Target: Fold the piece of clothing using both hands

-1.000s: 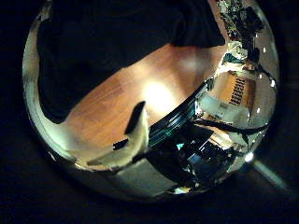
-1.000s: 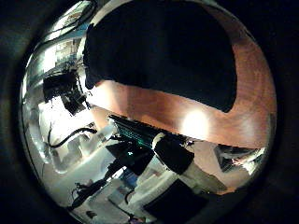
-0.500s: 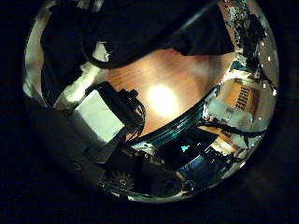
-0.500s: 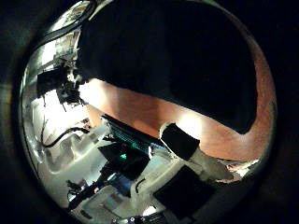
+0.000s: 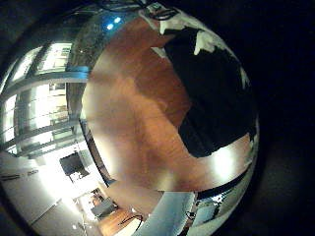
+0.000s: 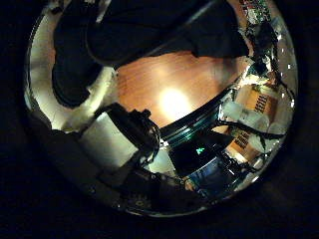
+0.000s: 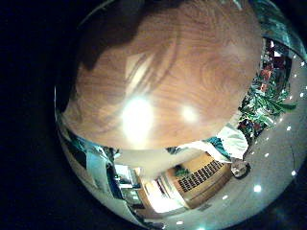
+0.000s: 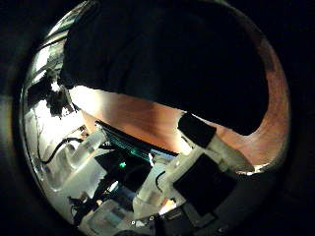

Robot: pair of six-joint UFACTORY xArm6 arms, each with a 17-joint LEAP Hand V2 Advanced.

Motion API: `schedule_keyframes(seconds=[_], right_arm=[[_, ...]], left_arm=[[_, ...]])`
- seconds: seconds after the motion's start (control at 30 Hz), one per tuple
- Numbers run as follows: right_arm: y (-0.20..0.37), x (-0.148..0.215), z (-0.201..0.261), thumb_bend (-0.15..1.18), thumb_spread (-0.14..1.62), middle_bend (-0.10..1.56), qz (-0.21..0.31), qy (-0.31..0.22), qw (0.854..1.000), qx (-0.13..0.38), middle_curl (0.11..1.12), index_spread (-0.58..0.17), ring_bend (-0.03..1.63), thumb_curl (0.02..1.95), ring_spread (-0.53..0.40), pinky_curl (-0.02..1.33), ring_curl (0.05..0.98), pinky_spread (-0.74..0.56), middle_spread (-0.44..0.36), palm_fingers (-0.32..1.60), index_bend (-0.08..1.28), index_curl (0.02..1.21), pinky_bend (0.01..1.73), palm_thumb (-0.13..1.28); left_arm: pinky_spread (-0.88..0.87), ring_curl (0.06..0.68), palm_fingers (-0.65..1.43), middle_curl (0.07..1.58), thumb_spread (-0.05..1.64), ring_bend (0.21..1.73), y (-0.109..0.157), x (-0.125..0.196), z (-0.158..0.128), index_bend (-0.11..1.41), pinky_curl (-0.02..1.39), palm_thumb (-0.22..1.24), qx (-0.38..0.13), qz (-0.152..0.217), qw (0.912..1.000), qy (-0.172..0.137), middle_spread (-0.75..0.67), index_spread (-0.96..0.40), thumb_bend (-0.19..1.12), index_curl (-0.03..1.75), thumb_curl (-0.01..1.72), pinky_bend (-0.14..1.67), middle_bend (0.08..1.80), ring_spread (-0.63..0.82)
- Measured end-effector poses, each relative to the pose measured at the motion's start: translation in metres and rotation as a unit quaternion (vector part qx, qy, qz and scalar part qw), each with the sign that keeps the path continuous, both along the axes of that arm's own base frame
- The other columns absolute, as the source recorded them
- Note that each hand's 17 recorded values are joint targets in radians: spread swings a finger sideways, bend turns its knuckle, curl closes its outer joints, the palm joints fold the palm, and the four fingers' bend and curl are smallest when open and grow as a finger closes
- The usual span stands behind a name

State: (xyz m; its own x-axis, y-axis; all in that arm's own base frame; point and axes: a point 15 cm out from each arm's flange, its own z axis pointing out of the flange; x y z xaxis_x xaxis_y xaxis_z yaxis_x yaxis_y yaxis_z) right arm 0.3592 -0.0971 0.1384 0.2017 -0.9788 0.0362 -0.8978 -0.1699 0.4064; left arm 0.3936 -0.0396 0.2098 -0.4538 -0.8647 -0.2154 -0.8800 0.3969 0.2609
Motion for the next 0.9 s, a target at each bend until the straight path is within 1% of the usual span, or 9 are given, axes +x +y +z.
schedule_keyframes(seconds=[0.1,0.2,0.3,0.37,0.43,0.53,0.63,0.77,0.9], right_arm=[[-0.001,0.000,-0.004,-0.01,1.03,0.28,0.000,-0.003,1.000,-0.010,0.39,-0.364,0.62,0.40,-0.198,0.31,0.312,0.04,-0.160,0.58,0.21,0.30,0.41,0.75],[-0.003,-0.005,-0.009,-0.01,1.02,0.33,0.002,0.001,1.000,-0.027,0.42,-0.404,0.69,0.42,-0.285,0.31,0.334,-0.13,-0.221,0.82,0.27,0.34,0.47,0.79],[-0.010,-0.003,-0.011,-0.01,1.01,0.38,0.005,-0.004,0.999,-0.045,0.46,-0.439,0.77,0.43,-0.332,0.33,0.371,-0.34,-0.272,1.13,0.29,0.37,0.62,0.84],[-0.011,-0.003,-0.011,-0.01,1.01,0.51,0.003,-0.006,0.999,-0.048,0.53,-0.466,0.87,0.44,-0.336,0.39,0.435,-0.44,-0.304,1.28,0.38,0.45,0.72,0.87],[-0.012,-0.002,-0.010,-0.01,1.01,0.64,-0.001,-0.009,0.999,-0.049,0.59,-0.480,0.95,0.45,-0.325,0.43,0.477,-0.45,-0.311,1.33,0.46,0.51,0.83,0.89],[-0.021,0.000,-0.005,-0.01,1.01,0.79,-0.011,-0.022,0.998,-0.049,0.67,-0.492,1.03,0.47,-0.307,0.50,0.524,-0.43,-0.306,1.34,0.58,0.59,0.96,0.92],[-0.036,0.000,0.001,0.01,1.05,0.95,-0.029,-0.036,0.998,-0.051,0.75,-0.491,1.14,0.49,-0.288,0.57,0.584,-0.38,-0.287,1.26,0.73,0.70,1.11,0.98],[-0.058,-0.008,0.011,0.02,1.10,1.06,-0.053,-0.054,0.996,-0.053,0.81,-0.473,1.23,0.52,-0.275,0.64,0.638,-0.33,-0.258,1.17,0.85,0.81,1.22,1.02],[-0.080,-0.017,0.020,0.01,1.15,1.12,-0.065,-0.060,0.994,-0.058,0.85,-0.453,1.28,0.54,-0.257,0.68,0.677,-0.30,-0.238,1.10,0.91,0.90,1.28,1.04]], left_arm=[[0.25,0.209,0.30,0.47,1.11,0.60,-0.004,-0.005,0.008,0.53,0.33,0.56,-0.011,-0.004,0.9999,0.012,-0.01,-0.35,-0.05,0.74,0.38,0.28,0.19,0.12],[0.28,0.208,0.30,0.46,1.16,0.60,-0.007,-0.006,0.014,0.50,0.33,0.51,-0.029,-0.009,0.9995,0.012,0.02,-0.32,-0.02,0.74,0.38,0.28,0.19,0.14],[0.28,0.205,0.32,0.46,1.20,0.60,-0.021,0.000,0.020,0.50,0.32,0.52,-0.075,-0.005,0.9971,-0.008,0.03,-0.31,0.00,0.74,0.40,0.27,0.20,0.15],[0.28,0.203,0.36,0.46,1.22,0.60,-0.030,0.006,0.025,0.51,0.32,0.53,-0.107,-0.001,0.9938,-0.028,0.03,-0.32,0.00,0.75,0.42,0.26,0.20,0.13],[0.27,0.203,0.38,0.46,1.23,0.60,-0.032,0.011,0.032,0.51,0.32,0.53,-0.124,0.003,0.9913,-0.043,0.02,-0.32,-0.01,0.75,0.44,0.26,0.20,0.13],[0.27,0.201,0.38,0.46,1.24,0.60,-0.032,0.011,0.033,0.51,0.32,0.54,-0.125,0.007,0.9912,-0.043,0.02,-0.32,0.00,0.76,0.46,0.25,0.20,0.13],[0.26,0.201,0.39,0.46,1.24,0.60,-0.033,0.010,0.032,0.50,0.32,0.53,-0.125,0.008,0.9913,-0.039,0.02,-0.32,-0.01,0.76,0.48,0.25,0.19,0.12],[0.26,0.198,0.39,0.45,1.25,0.60,-0.034,0.008,0.029,0.50,0.32,0.53,-0.124,0.011,0.9917,-0.034,0.02,-0.32,-0.01,0.77,0.51,0.24,0.19,0.12],[0.26,0.195,0.39,0.45,1.25,0.60,-0.034,0.006,0.024,0.49,0.32,0.53,-0.121,0.014,0.9922,-0.024,0.02,-0.33,-0.01,0.77,0.52,0.24,0.19,0.12]])
